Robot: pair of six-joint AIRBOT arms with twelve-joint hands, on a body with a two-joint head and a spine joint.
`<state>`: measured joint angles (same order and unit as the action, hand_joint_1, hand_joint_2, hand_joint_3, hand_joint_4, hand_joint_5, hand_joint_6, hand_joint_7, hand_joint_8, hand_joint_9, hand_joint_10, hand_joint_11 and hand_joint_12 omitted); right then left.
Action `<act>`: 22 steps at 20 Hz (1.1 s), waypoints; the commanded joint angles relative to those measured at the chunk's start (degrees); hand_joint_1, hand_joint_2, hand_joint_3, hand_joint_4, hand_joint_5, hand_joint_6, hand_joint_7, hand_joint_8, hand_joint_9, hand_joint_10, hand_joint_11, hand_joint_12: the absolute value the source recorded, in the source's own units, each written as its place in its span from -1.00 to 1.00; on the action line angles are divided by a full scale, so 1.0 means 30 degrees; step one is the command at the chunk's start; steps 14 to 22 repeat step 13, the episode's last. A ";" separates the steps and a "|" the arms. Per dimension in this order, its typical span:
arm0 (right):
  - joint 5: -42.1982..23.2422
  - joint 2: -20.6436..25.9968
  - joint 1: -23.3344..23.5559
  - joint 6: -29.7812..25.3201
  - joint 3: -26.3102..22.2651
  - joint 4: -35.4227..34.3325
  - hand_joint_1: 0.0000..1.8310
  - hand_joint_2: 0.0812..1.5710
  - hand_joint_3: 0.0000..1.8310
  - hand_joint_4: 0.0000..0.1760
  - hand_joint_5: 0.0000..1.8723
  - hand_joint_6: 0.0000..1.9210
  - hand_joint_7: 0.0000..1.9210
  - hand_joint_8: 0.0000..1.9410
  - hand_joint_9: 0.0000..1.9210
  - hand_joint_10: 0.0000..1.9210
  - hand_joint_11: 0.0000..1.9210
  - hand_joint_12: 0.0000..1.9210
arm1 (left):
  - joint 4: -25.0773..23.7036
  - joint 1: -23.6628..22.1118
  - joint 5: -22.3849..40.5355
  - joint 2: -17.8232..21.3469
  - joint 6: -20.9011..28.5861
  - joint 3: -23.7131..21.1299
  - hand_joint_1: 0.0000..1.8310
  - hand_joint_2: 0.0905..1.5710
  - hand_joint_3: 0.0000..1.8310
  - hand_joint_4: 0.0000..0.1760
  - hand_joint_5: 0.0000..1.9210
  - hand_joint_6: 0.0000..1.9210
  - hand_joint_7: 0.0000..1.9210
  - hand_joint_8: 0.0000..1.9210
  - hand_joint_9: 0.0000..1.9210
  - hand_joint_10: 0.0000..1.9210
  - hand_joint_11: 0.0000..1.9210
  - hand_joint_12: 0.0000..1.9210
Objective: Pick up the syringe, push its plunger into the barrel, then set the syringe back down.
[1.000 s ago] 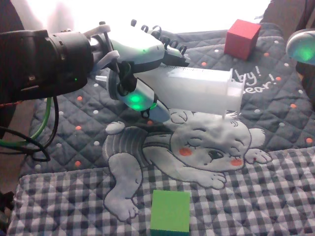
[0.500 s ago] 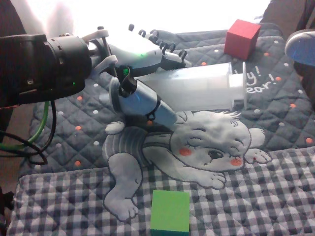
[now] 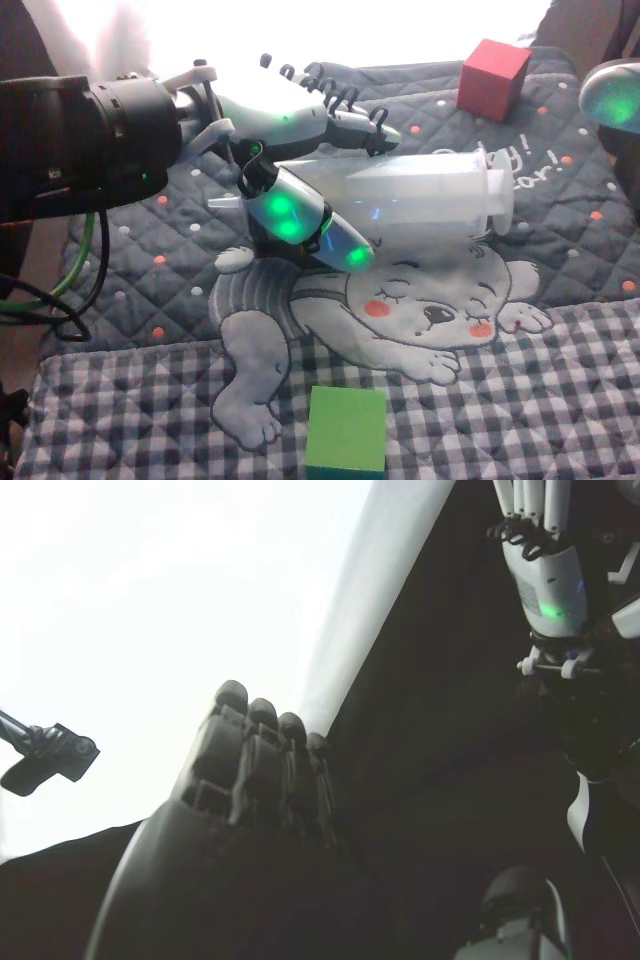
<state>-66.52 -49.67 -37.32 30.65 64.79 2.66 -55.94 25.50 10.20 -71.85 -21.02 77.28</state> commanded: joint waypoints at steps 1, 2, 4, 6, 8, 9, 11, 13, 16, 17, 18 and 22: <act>-0.2223 0.0092 0.0250 -0.0052 0.0031 -0.0532 -1.00 -0.01 -1.00 -1.00 -1.00 -1.00 -1.00 -1.00 -1.00 -1.00 -1.00 -1.00 | 0.0237 -0.0084 0.1301 0.0239 0.0082 -0.0088 -0.76 -0.14 -1.00 1.00 -0.91 -1.00 -0.88 -1.00 -0.80 -1.00 -1.00 -0.48; -0.2225 0.0092 0.0250 -0.0052 0.0033 -0.0534 -1.00 -0.03 -1.00 -1.00 -1.00 -1.00 -1.00 -1.00 -1.00 -1.00 -1.00 -1.00 | 0.0235 -0.0139 0.1374 0.0378 0.0082 -0.0122 -0.72 -0.16 -1.00 1.00 -0.93 -1.00 -0.91 -1.00 -0.82 -1.00 -1.00 -0.57; -0.2236 0.0092 0.0250 -0.0052 0.0033 -0.0536 -0.99 -0.02 -1.00 -1.00 -1.00 -1.00 -1.00 -1.00 -1.00 -1.00 -1.00 -1.00 | 0.0590 -0.0367 0.1708 0.0869 0.0082 -0.0264 -0.66 -0.18 -1.00 1.00 -0.93 -1.00 -0.90 -1.00 -0.82 -1.00 -1.00 -0.53; -0.2278 0.0092 0.0250 -0.0052 0.0029 -0.0538 -0.98 -0.03 -1.00 -1.00 -1.00 -1.00 -1.00 -1.00 -1.00 -1.00 -1.00 -1.00 | 0.1228 -0.0538 0.2249 0.1553 0.0082 -0.0523 -0.65 -0.17 -1.00 0.90 -0.93 -1.00 -0.90 -1.00 -0.85 -1.00 -1.00 -0.46; -0.2299 0.0090 0.0250 -0.0052 0.0017 -0.0538 -1.00 -0.02 -1.00 -1.00 -1.00 -1.00 -1.00 -1.00 -1.00 -1.00 -1.00 -1.00 | 0.1577 -0.0697 0.2757 0.2105 0.0082 -0.0821 -0.63 -0.09 -0.99 -0.25 -0.94 -1.00 -0.95 -0.99 -0.97 -1.00 -1.00 -0.94; -0.2328 0.0090 0.0250 -0.0052 0.0012 -0.0538 -1.00 -0.02 -1.00 -1.00 -1.00 -1.00 -1.00 -1.00 -1.00 -1.00 -1.00 -1.00 | 0.2091 -0.0768 0.3196 0.2456 0.0082 -0.1005 -0.63 -0.09 -0.99 -0.25 -0.94 -1.00 -0.95 -0.99 -0.97 -1.00 -1.00 -0.94; -0.2377 0.0092 0.0250 -0.0052 -0.0025 -0.0536 -0.98 0.02 -0.99 -1.00 -1.00 -1.00 -1.00 -1.00 -1.00 -1.00 -0.99 -1.00 | 0.2998 -0.0787 0.3805 0.3119 0.0082 -0.1473 -0.62 -0.08 -0.99 -0.57 -0.97 -1.00 -0.99 -1.00 -1.00 -1.00 -0.97 -0.98; -0.2456 0.0092 0.0250 -0.0050 -0.0139 -0.0536 -0.98 0.04 -0.98 -1.00 -1.00 -1.00 -1.00 -1.00 -1.00 -1.00 -1.00 -1.00 | 0.4572 -0.0812 0.4493 0.4039 0.0082 -0.2195 -0.63 -0.06 -0.99 -0.39 -1.00 -1.00 -1.00 -1.00 -1.00 -1.00 -0.99 -0.99; -0.2456 0.0092 0.0250 -0.0050 -0.0139 -0.0536 -0.98 0.04 -0.98 -1.00 -1.00 -1.00 -1.00 -1.00 -1.00 -1.00 -1.00 -1.00 | 0.4572 -0.0812 0.4493 0.4039 0.0082 -0.2195 -0.63 -0.06 -0.99 -0.39 -1.00 -1.00 -1.00 -1.00 -1.00 -1.00 -0.99 -0.99; -0.2456 0.0092 0.0250 -0.0050 -0.0139 -0.0536 -0.98 0.04 -0.98 -1.00 -1.00 -1.00 -1.00 -1.00 -1.00 -1.00 -1.00 -1.00 | 0.4572 -0.0812 0.4493 0.4039 0.0082 -0.2195 -0.63 -0.06 -0.99 -0.39 -1.00 -1.00 -1.00 -1.00 -1.00 -1.00 -0.99 -0.99; -0.2456 0.0092 0.0250 -0.0050 -0.0139 -0.0536 -0.98 0.04 -0.98 -1.00 -1.00 -1.00 -1.00 -1.00 -1.00 -1.00 -1.00 -1.00 | 0.4572 -0.0812 0.4493 0.4039 0.0082 -0.2195 -0.63 -0.06 -0.99 -0.39 -1.00 -1.00 -1.00 -1.00 -1.00 -1.00 -0.99 -0.99; -0.2456 0.0092 0.0250 -0.0050 -0.0139 -0.0536 -0.98 0.04 -0.98 -1.00 -1.00 -1.00 -1.00 -1.00 -1.00 -1.00 -1.00 -1.00 | 0.4572 -0.0812 0.4493 0.4039 0.0082 -0.2195 -0.63 -0.06 -0.99 -0.39 -1.00 -1.00 -1.00 -1.00 -1.00 -1.00 -0.99 -0.99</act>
